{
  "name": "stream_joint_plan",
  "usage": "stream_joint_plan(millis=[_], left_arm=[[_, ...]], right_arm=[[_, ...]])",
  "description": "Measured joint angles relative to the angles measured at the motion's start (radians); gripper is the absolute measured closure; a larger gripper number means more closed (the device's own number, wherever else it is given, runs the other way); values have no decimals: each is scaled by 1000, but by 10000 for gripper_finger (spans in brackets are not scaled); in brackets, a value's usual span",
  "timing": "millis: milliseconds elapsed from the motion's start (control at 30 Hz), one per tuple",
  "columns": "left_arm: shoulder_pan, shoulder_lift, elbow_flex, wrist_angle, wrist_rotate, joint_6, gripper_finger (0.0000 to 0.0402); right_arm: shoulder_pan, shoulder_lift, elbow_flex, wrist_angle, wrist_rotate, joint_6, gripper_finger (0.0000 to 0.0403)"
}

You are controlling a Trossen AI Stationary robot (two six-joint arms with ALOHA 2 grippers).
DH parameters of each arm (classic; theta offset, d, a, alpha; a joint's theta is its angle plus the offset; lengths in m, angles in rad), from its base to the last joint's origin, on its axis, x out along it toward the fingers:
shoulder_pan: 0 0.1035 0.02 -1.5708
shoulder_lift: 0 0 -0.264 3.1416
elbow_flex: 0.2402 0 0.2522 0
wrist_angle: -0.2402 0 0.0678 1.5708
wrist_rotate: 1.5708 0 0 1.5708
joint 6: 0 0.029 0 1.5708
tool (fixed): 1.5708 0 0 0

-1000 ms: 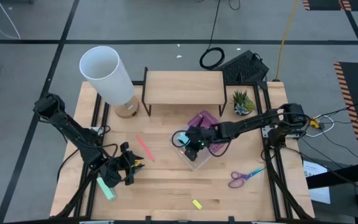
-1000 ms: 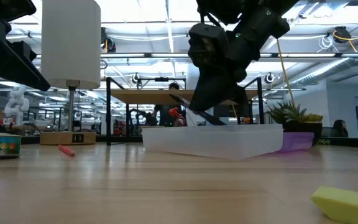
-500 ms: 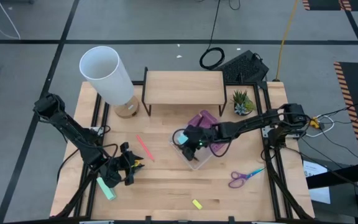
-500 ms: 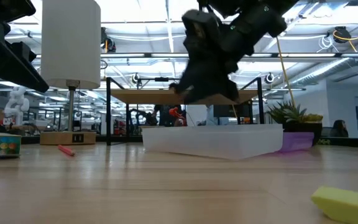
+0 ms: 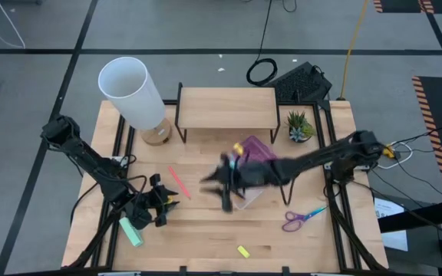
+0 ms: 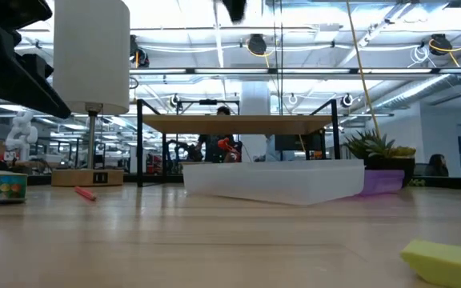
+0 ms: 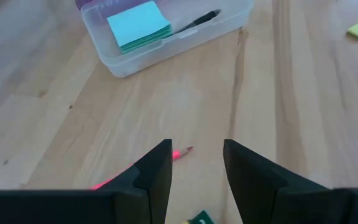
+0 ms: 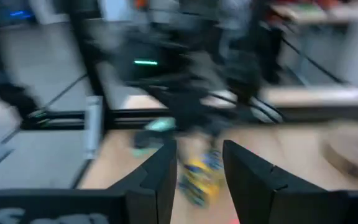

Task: Pack school essentials
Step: Put the pink pencil into the transparent violet supply box

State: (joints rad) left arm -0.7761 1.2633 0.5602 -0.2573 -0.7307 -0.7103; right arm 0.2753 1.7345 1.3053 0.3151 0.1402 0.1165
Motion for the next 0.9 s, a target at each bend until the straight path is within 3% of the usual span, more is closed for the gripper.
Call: stream_joint_plan(millis=[167, 233, 333, 400, 633, 800, 900], left_arm=[[31, 0, 0, 37, -2, 75, 252], [42, 0, 0, 59, -3, 93, 252], [48, 0, 0, 79, 10, 104, 252], [45, 0, 0, 68, 16, 105, 252], [34, -9, 0, -66, 17, 80, 252], [-14, -62, 0, -100, -39, 65, 252], [-38, -104, 0, -117, -76, 26, 252]], right_arm=[[113, 158, 118, 157, 110, -142, 282], [123, 234, 138, 267, 117, -126, 282], [134, 370, 139, 572, 120, -68, 282], [126, 435, 150, 638, 130, -53, 282], [60, 568, 422, -8, 397, 111, 282], [26, 719, 636, -193, 369, 202, 277], [10, 785, 708, -348, 432, 231, 269]])
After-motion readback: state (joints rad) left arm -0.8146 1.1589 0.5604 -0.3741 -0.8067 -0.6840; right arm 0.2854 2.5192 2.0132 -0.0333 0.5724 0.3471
